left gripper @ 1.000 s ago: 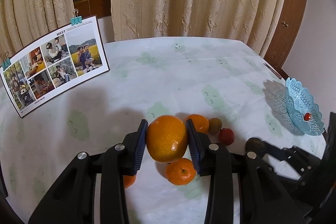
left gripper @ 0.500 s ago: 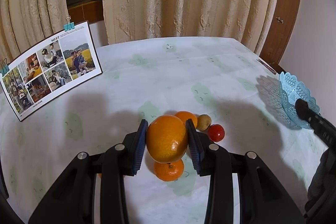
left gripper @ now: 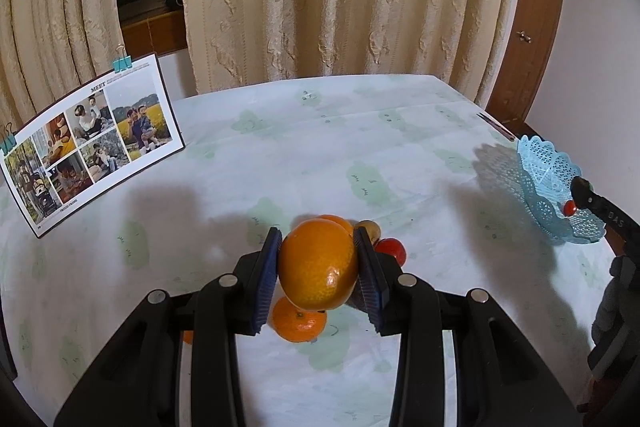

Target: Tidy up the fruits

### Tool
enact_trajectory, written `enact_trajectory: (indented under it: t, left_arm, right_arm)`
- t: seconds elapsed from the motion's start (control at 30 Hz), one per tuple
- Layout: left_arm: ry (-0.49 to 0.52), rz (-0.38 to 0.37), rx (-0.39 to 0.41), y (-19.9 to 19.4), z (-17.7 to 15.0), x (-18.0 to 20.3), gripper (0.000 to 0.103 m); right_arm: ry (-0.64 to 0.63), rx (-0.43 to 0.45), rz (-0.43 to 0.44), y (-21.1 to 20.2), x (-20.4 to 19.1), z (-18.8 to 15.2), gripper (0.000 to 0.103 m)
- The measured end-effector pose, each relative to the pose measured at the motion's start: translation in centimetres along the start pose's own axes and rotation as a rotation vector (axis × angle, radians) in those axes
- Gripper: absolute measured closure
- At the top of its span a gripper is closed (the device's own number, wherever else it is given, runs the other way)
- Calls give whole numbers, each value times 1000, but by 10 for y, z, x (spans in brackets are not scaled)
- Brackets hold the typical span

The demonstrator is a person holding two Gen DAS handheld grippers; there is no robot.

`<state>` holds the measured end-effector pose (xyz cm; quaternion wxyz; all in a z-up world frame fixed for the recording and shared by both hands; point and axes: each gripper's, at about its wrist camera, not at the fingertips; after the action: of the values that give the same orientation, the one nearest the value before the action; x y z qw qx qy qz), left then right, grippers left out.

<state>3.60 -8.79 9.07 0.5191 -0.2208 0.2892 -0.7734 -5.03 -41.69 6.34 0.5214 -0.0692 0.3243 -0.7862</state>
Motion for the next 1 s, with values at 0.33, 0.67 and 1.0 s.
enact_trajectory:
  t: [0.33, 0.67, 1.0]
  left_arm:
    - [18, 1, -3, -1, 1, 17, 66]
    - [76, -22, -12, 5, 5, 56, 65]
    - [180, -89, -25, 23, 12, 132, 65]
  right_arm:
    - [29, 35, -21, 1, 16, -2, 48]
    - [82, 160, -153, -19, 47, -12, 38]
    - [168, 254, -255, -37, 87, -23, 36]
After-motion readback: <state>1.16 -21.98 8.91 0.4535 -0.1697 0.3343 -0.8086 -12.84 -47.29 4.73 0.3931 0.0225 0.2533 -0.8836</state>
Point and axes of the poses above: each gripper's, at about its wrist camera, not at the fingertips, and y roughly the way its jaws point, x to its right, z to its top, and after that the axes turned 1 degree about x, right-handed
